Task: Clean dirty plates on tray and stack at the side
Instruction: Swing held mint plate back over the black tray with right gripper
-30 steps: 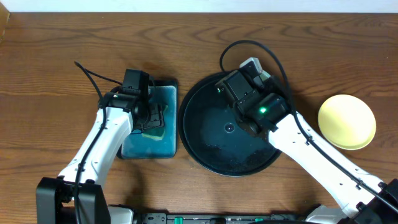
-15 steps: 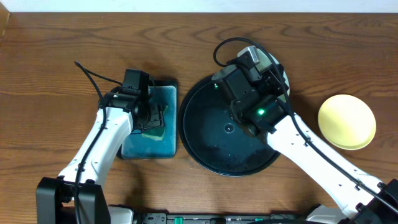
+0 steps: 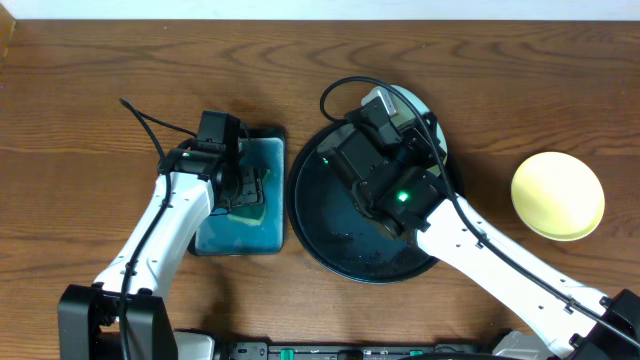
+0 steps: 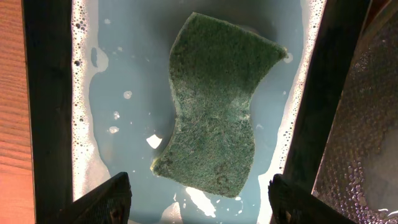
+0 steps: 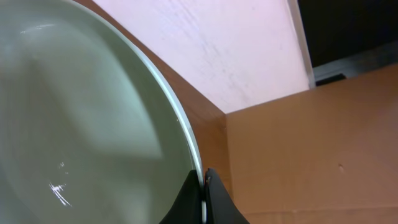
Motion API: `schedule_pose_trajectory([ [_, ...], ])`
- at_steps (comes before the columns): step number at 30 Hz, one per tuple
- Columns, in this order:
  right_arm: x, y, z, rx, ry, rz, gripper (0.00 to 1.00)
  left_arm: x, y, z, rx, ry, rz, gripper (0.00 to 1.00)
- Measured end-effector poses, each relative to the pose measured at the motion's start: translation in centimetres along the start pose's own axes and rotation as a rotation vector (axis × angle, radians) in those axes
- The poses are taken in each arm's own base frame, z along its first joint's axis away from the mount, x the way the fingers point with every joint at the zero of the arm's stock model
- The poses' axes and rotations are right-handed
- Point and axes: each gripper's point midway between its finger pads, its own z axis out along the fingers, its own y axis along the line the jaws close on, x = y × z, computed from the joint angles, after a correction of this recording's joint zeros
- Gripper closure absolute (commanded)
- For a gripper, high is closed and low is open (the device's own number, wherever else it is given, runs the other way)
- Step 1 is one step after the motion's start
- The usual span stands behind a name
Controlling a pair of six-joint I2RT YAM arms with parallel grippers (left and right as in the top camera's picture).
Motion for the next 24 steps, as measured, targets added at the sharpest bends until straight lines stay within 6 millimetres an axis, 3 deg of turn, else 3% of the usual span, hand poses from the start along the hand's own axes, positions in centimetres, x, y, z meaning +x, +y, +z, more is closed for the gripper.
schedule_pose_trajectory([
  [12, -0.2, -2.7, -1.7, 0.188, -0.014, 0.026, 0.99, 0.0, 0.0, 0.0, 0.000, 0.000, 0.000, 0.28],
  [24, -0.5, -3.6, -3.0, 0.260, -0.032, 0.022, 0.99, 0.0, 0.0, 0.0, 0.000, 0.000, 0.000, 0.28],
])
